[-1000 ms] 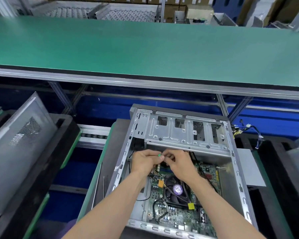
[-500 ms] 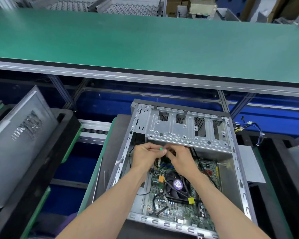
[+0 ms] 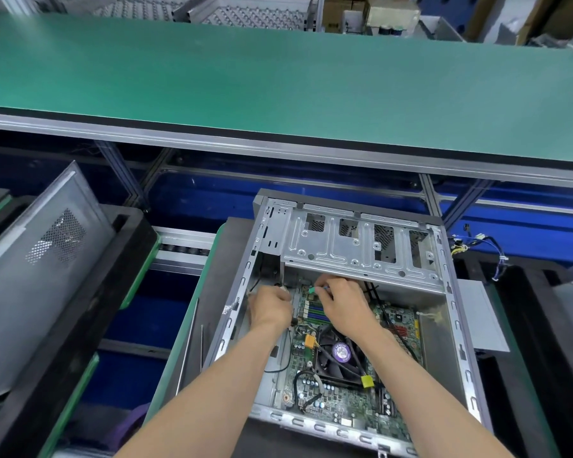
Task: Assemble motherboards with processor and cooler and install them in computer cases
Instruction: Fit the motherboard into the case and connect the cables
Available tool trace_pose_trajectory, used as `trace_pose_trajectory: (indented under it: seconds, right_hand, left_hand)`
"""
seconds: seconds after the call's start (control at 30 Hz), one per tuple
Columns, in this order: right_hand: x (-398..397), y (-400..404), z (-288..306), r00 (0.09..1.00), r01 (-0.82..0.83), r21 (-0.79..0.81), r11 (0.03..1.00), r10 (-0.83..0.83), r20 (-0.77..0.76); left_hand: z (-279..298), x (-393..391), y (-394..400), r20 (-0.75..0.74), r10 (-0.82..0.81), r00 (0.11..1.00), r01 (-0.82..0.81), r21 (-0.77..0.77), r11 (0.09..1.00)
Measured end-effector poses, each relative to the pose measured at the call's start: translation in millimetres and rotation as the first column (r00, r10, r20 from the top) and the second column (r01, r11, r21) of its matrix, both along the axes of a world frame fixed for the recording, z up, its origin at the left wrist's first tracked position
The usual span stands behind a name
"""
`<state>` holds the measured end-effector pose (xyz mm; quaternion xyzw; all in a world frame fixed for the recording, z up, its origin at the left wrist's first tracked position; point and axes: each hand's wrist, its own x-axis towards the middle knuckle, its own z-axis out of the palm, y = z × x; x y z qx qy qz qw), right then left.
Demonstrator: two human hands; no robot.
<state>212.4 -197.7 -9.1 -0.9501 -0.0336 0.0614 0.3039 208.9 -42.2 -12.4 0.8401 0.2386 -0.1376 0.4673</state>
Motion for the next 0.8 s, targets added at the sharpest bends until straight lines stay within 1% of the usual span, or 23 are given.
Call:
trace_pose_trajectory:
  seconds: [0.1, 0.23, 0.3, 0.47, 0.8]
  right_hand:
    - [5, 3, -1, 0.998, -0.055, -0.09, 0.994, 0.052, -0.029]
    - [11, 7, 2, 0.99, -0.106, -0.164, 0.981, 0.088, -0.112]
    - [12, 9, 3, 0.984, -0.127, -0.185, 0.974, 0.1, -0.146]
    - [15, 13, 1, 0.97, -0.166, -0.25, 0.954, 0.112, -0.216]
    - [16, 18, 3, 0.965, -0.234, -0.294, 0.927, 0.186, -0.185]
  left_hand:
    - [-1, -2, -2, -0.029, -0.116, 0.993, 0.116, 0.006, 0.993]
    - [-4, -1, -2, -0.074, -0.188, 0.979, 0.187, -0.024, 0.982]
    - [-5, -1, -2, -0.084, -0.188, 0.979, 0.187, -0.021, 0.982]
    - [-4, -1, 0, -0.067, -0.169, 0.983, 0.163, -0.087, 0.983]
    - [-5, -1, -1, -0.093, -0.142, 0.985, 0.127, -0.156, 0.98]
